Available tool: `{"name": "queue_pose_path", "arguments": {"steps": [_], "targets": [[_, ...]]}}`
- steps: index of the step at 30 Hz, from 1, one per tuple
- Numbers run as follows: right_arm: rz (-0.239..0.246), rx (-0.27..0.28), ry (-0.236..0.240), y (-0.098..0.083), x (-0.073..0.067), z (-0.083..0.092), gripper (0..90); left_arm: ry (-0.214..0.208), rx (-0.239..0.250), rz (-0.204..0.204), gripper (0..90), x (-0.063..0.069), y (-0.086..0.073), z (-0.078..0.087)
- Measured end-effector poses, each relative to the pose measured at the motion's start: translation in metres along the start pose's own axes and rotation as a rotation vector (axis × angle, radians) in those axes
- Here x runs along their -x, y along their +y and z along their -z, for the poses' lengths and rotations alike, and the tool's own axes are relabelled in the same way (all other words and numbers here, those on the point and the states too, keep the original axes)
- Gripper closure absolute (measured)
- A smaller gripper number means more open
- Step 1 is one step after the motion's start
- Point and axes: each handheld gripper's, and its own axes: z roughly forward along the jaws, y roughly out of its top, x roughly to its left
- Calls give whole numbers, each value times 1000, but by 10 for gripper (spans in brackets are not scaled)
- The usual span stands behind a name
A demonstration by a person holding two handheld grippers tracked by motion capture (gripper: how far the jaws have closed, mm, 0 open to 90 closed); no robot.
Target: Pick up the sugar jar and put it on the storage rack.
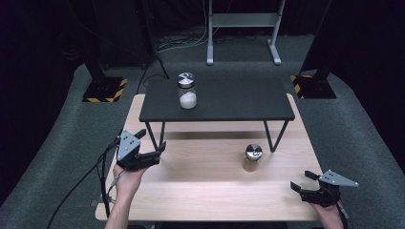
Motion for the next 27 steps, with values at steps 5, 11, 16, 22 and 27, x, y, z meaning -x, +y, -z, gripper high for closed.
{"name": "queue_pose_path", "arguments": {"steps": [5, 11, 16, 22, 27], "targets": [[-1, 1, -3, 0, -1, 0, 140, 11, -28, 22, 173, 4, -31, 11], [1, -1, -8, 0, -2, 0, 140, -2, -58, 12, 172, 12, -61, 12], [-2, -3, -6, 0, -1, 0, 139, -17, -37, 2, 164, 14, -89, 9], [3, 0, -2, 0, -1, 0, 139, -9, -87, -38, 161, 21, -100, 4], [3, -2, -10, 0, -2, 0, 119, -24, -96, -15, 161, 18, -106, 1]]}}
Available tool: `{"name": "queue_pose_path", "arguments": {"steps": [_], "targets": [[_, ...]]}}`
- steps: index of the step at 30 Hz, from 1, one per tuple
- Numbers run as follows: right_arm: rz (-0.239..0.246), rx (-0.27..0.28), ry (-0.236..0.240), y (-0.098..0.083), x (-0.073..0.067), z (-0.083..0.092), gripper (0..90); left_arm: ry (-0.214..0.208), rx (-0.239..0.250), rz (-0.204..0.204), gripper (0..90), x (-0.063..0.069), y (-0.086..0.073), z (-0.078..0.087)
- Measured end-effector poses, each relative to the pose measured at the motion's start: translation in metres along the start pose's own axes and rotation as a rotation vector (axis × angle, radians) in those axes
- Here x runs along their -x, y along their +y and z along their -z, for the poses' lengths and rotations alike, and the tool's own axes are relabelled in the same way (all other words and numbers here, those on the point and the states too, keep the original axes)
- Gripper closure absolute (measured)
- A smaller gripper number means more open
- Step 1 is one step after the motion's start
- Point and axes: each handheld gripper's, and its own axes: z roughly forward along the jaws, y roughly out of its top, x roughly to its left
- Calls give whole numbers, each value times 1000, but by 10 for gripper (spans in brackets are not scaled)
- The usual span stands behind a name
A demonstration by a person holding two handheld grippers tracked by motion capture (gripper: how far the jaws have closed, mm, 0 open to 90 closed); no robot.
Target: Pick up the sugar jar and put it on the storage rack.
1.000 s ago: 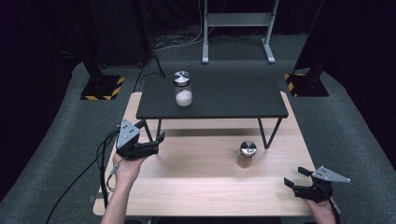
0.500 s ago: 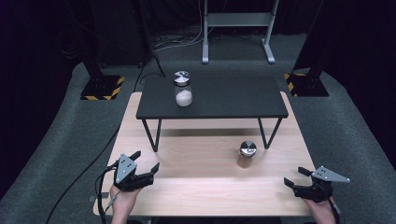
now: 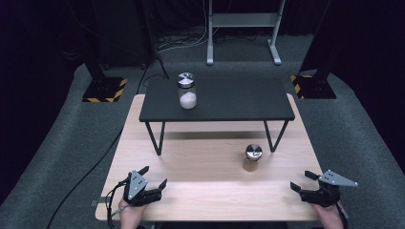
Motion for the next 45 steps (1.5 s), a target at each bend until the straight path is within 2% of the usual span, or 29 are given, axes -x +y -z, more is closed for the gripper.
{"name": "queue_pose_path", "arguments": {"steps": [3, 9, 13, 20, 45], "targets": [[-3, 2, -3, 0, 0, 0, 115, 0, 3, 15, 160, -1, -2, -1], [0, -4, 2, 1, 0, 0, 118, -4, -17, 19, 161, -2, -4, -6], [-1, -10, 4, 2, 1, -1, 121, 7, -24, 30, 166, -2, -3, -9], [-2, -10, 5, 2, 1, -1, 121, 4, -34, 13, 164, 0, -2, -10], [-3, -15, 6, 2, 1, -1, 120, -12, -52, 21, 165, -3, 2, -12]]}}
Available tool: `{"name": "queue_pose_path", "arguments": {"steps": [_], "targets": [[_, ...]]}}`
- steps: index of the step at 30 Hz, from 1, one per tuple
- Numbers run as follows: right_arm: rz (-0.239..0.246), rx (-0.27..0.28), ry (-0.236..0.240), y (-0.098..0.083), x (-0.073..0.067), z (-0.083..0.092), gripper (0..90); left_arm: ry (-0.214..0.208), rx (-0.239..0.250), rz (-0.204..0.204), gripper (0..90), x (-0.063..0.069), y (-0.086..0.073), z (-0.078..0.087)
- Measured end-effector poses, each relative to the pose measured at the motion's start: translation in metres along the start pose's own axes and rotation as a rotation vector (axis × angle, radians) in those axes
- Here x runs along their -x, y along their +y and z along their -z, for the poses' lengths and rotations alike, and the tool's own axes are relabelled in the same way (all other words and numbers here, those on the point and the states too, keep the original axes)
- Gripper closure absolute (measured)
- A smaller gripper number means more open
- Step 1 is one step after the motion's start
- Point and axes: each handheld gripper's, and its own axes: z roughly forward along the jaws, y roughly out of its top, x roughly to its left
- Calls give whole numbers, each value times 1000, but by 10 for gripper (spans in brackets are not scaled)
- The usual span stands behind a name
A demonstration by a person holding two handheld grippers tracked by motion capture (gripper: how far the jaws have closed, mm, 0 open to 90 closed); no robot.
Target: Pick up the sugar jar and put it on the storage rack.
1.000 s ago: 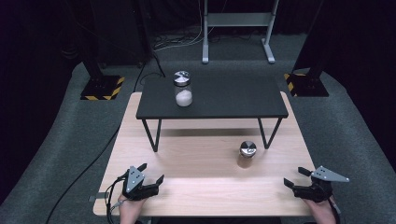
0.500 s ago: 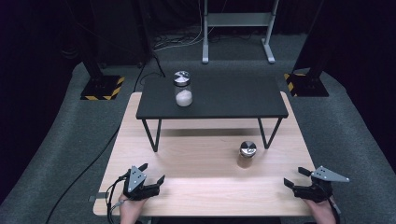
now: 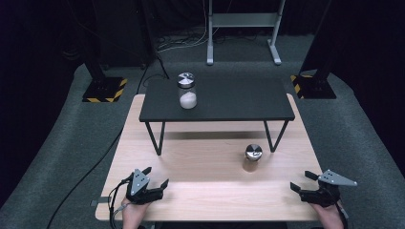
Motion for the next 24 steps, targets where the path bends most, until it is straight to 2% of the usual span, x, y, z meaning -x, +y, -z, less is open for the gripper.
{"name": "queue_pose_path", "arguments": {"steps": [3, 8, 24], "targets": [[-2, -2, 0, 0, 0, 0, 120, 2, 2, -4, 177, 1, 0, 0], [-2, 1, 0, 0, 0, 0, 120, 1, 13, 16, 177, -2, -2, 1], [0, -1, 2, 0, 0, 0, 120, 2, 4, 9, 176, -1, -1, 1]]}}
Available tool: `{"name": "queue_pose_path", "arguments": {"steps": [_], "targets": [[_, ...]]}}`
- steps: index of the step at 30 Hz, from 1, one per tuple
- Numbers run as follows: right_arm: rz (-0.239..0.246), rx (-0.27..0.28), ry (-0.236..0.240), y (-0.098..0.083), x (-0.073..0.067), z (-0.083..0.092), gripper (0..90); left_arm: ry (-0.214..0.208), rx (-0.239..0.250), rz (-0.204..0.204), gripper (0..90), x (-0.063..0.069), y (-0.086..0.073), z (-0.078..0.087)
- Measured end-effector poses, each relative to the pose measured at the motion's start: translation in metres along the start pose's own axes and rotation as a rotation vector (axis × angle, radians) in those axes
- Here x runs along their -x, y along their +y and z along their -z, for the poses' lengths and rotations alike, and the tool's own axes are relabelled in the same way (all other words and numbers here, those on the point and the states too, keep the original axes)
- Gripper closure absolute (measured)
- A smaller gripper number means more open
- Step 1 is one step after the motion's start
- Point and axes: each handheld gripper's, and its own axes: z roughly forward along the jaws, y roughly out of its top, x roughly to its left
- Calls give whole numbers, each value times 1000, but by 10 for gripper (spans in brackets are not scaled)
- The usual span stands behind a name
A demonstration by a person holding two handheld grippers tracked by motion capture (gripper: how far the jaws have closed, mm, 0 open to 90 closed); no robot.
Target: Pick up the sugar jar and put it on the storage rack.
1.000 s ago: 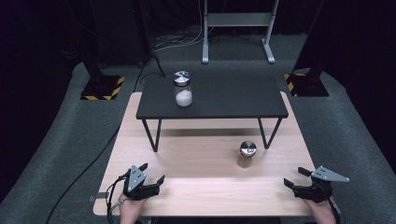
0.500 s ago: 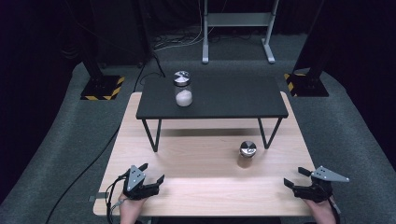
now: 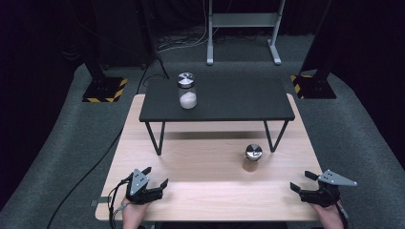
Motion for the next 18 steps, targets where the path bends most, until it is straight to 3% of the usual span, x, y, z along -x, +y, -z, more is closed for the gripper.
{"name": "queue_pose_path", "arguments": {"steps": [18], "targets": [[1, 0, 0, 0, 0, 0, 120, -1, -6, -1, 177, 0, 1, -1]]}}
